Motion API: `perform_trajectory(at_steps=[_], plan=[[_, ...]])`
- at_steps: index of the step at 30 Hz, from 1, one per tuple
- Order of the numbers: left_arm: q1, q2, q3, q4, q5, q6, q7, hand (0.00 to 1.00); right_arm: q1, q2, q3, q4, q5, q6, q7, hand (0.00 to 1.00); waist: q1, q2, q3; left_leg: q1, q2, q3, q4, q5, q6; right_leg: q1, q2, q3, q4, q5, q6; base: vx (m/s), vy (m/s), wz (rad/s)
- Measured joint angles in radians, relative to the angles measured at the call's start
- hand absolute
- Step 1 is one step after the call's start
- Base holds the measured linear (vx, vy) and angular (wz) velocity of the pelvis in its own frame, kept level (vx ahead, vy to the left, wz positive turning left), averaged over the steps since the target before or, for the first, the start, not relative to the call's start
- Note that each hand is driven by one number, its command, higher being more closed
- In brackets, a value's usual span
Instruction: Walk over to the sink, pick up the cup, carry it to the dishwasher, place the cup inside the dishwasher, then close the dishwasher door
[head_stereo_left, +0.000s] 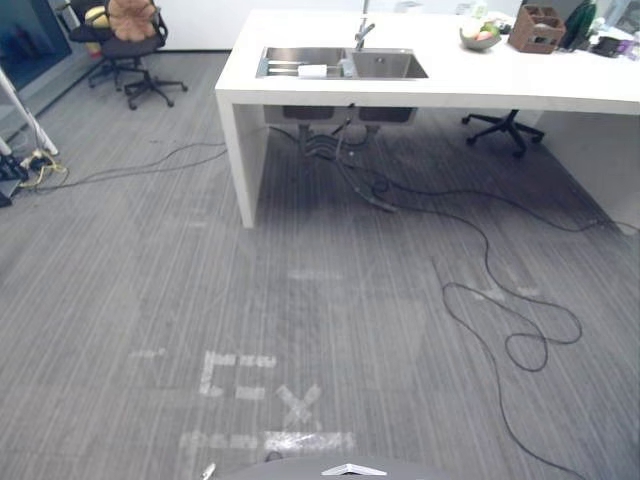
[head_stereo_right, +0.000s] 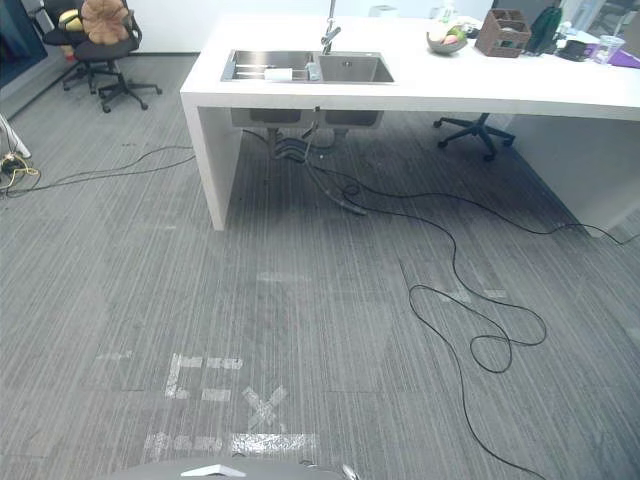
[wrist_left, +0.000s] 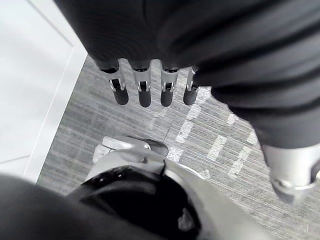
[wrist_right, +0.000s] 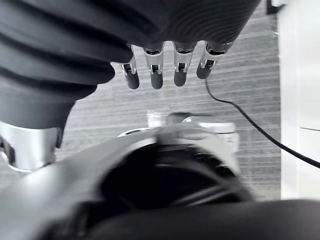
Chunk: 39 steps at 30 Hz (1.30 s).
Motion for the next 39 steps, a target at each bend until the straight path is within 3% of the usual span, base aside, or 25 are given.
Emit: perform_trajectory(at_steps=[3,6,13,17,22,28,33,34,36,39], plan=[[-0.021,0.005,-0.036,-0.009,0.010,-0.050,0.017,0.00,-0.069,0.002,0.004,-0.005,0.003,0.004,0.003,0.00,0.009,0.001,0.012,0.003,-0.001,-0.006,-0.001,0.000,0.000,0.011,-0.001,-0.012,-0.002,-0.003,0.005,0.00,-0.013,0.10],[-0.026,0.006,-0.064,-0.016,0.018,-0.072,0.021,0.00,-0.092,-0.002,0.027,-0.021,0.005,0.023,0.013,0.00,0.009,0.006,0.019,0.014,-0.003,-0.019,-0.007,-0.001,-0.002,0.024,-0.004,-0.024,-0.001,-0.008,0.009,-0.05,-0.007,0.15],[-0.037,0.010,-0.087,-0.017,0.018,-0.069,0.060,0.00,-0.099,-0.012,0.062,-0.021,0.023,0.024,0.055,0.00,0.007,0.005,0.020,0.013,-0.003,-0.017,-0.007,-0.004,-0.004,0.017,-0.005,-0.025,0.004,-0.012,0.012,-0.09,0.004,0.00],[-0.041,0.015,-0.107,-0.017,0.018,-0.073,0.065,0.00,-0.099,-0.016,0.070,-0.021,0.072,0.057,0.069,0.00,0.006,0.003,0.021,0.011,-0.005,-0.017,-0.008,-0.006,-0.001,0.015,-0.008,-0.024,0.003,-0.013,0.010,-0.03,0.006,-0.01],[-0.039,0.015,-0.108,-0.017,0.018,-0.120,0.090,0.00,-0.098,-0.013,0.070,-0.020,0.104,0.083,0.106,0.00,0.004,-0.005,0.018,0.009,-0.009,-0.014,-0.007,-0.010,0.005,0.018,-0.010,-0.024,-0.003,-0.007,0.018,0.02,-0.003,0.00],[-0.045,0.009,-0.118,-0.029,0.073,-0.201,0.155,0.00,-0.101,-0.009,0.078,-0.020,0.108,0.082,0.132,0.00,-0.002,-0.009,0.019,0.015,-0.011,-0.007,-0.007,-0.007,0.010,0.029,-0.010,-0.023,-0.013,-0.002,0.012,0.02,-0.008,0.00],[-0.047,0.001,-0.120,-0.056,0.020,-0.216,0.169,0.00,-0.108,-0.008,0.079,-0.021,0.141,0.078,0.133,0.00,-0.004,-0.005,0.020,0.033,-0.009,0.000,-0.007,-0.009,0.006,0.045,-0.008,-0.020,-0.013,-0.002,0.011,-0.03,-0.021,-0.03],[-0.048,0.000,-0.120,-0.060,0.014,-0.216,0.167,0.00,-0.109,-0.009,0.079,-0.023,0.142,0.068,0.133,0.00,-0.006,-0.003,0.019,0.035,-0.009,-0.003,-0.007,-0.011,0.007,0.043,-0.009,-0.022,-0.004,-0.008,0.011,-0.07,-0.019,0.04],[-0.047,-0.004,-0.120,-0.085,0.016,-0.217,0.165,0.00,-0.107,-0.011,0.078,-0.034,0.143,0.050,0.131,0.00,-0.008,-0.002,0.020,0.034,-0.011,-0.020,-0.007,-0.024,0.008,-0.009,-0.022,-0.026,0.109,-0.079,0.020,-0.07,-0.004,0.11],[-0.042,0.004,-0.120,-0.106,0.015,-0.224,0.167,0.00,-0.085,0.002,0.078,-0.070,0.172,0.030,0.098,0.00,-0.007,-0.022,0.026,0.047,-0.045,-0.030,-0.006,-0.040,0.029,-0.082,-0.084,-0.044,0.326,-0.199,0.047,-0.02,0.022,0.30]])
